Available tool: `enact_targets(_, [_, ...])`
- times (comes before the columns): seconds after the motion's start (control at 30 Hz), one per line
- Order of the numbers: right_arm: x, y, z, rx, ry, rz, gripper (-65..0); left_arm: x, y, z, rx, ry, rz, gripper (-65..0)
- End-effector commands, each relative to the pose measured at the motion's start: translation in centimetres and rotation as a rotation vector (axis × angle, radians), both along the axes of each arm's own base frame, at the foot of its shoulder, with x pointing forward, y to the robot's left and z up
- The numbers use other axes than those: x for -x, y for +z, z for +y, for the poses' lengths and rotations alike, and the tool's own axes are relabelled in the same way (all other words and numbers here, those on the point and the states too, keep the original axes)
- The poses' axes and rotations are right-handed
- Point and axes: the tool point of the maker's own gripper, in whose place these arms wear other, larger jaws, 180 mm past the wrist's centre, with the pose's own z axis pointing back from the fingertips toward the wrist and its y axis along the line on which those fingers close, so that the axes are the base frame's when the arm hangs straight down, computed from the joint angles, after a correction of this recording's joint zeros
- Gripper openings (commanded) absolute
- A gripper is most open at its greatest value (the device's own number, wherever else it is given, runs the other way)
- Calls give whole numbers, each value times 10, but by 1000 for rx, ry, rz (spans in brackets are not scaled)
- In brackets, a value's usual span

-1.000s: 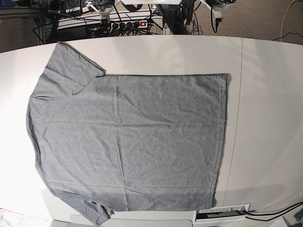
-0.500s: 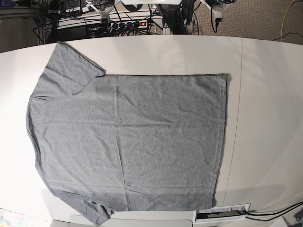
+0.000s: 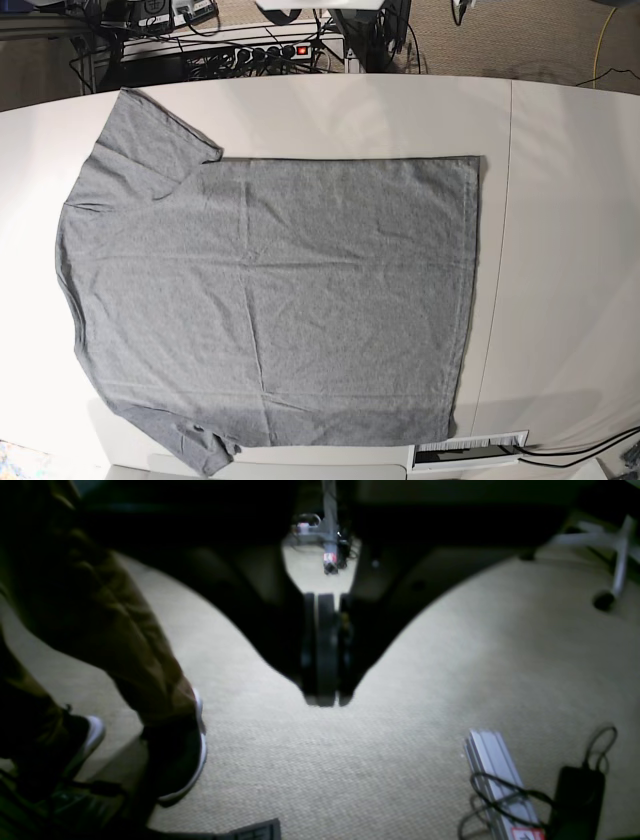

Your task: Fold the T-shirt properly

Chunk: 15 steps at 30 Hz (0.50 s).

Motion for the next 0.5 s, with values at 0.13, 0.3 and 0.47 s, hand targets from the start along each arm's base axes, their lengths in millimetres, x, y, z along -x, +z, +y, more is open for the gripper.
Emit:
enact_targets(0.13, [10, 32, -40, 33, 103, -6, -650, 26, 26, 12, 9, -43, -10, -650])
enact_targets(0.3, [-1, 72, -48, 5, 246, -76, -650, 30, 59, 22, -35, -142, -78, -650])
enact_targets(0.47, [-28, 115, -41, -18, 321, -191, -650, 18, 98, 25, -37, -163, -166, -650])
